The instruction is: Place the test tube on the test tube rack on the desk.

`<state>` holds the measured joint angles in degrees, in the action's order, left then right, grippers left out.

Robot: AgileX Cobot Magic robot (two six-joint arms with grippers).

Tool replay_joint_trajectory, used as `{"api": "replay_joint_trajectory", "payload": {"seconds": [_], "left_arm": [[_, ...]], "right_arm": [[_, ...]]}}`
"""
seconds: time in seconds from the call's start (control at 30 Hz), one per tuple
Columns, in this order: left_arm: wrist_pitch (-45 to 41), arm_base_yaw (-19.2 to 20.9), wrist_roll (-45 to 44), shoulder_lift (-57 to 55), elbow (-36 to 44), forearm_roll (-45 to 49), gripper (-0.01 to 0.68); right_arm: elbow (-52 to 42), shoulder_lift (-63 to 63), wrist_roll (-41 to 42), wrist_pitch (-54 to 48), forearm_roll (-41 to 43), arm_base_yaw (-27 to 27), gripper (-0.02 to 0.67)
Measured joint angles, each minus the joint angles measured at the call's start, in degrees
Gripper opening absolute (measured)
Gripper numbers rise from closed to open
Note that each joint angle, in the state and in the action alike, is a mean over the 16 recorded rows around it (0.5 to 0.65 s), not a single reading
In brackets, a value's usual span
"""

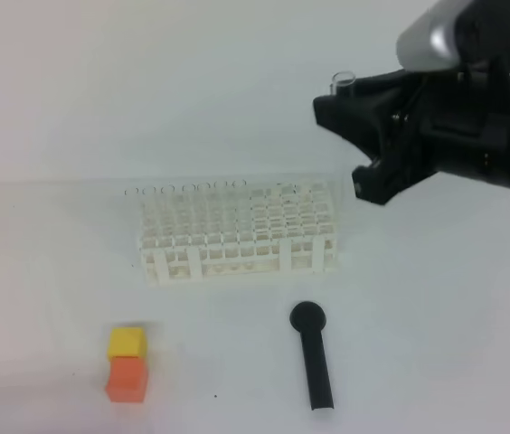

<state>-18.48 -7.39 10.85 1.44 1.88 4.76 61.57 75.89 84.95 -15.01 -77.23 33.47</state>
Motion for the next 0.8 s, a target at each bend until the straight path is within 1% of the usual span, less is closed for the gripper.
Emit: {"api": "replay_joint_trajectory", "payload": {"seconds": [0.13, 0.2, 0.27, 0.37, 0.47, 0.63, 0.7, 0.8], "left_arm": [[0.0, 0.0, 0.0, 0.0, 0.0, 0.0, -0.001], [0.0, 0.0, 0.0, 0.0, 0.0, 0.0, -0.001], [0.0, 0.0, 0.0, 0.0, 0.0, 0.0, -0.001], [0.0, 0.0, 0.0, 0.0, 0.0, 0.0, -0.001], [0.0, 0.0, 0.0, 0.0, 0.0, 0.0, -0.001], [0.0, 0.0, 0.0, 0.0, 0.0, 0.0, -0.001], [0.0, 0.0, 0.0, 0.0, 0.0, 0.0, -0.001], [0.0, 0.0, 0.0, 0.0, 0.0, 0.0, -0.001]], "right_arm": [[-0.2, 0.8, -1.0, 6.1, 1.5, -0.1, 0.125], [-0.5, 1.2, -3.3, 8.7, 3.9, -0.1, 0.125], [-0.9, 1.5, -7.2, 11.0, 7.9, -0.1, 0.125], [-1.4, 2.3, -16.3, 14.2, 17.0, 0.1, 0.125], [-2.0, 3.8, -27.5, 17.8, 28.1, 0.7, 0.125], [-2.8, 8.7, -47.0, 27.4, 46.2, 2.3, 0.125], [-2.9, 11.5, -53.5, 32.2, 52.0, 3.1, 0.125], [-2.6, 16.1, -60.2, 39.3, 57.9, 4.4, 0.125]]}}
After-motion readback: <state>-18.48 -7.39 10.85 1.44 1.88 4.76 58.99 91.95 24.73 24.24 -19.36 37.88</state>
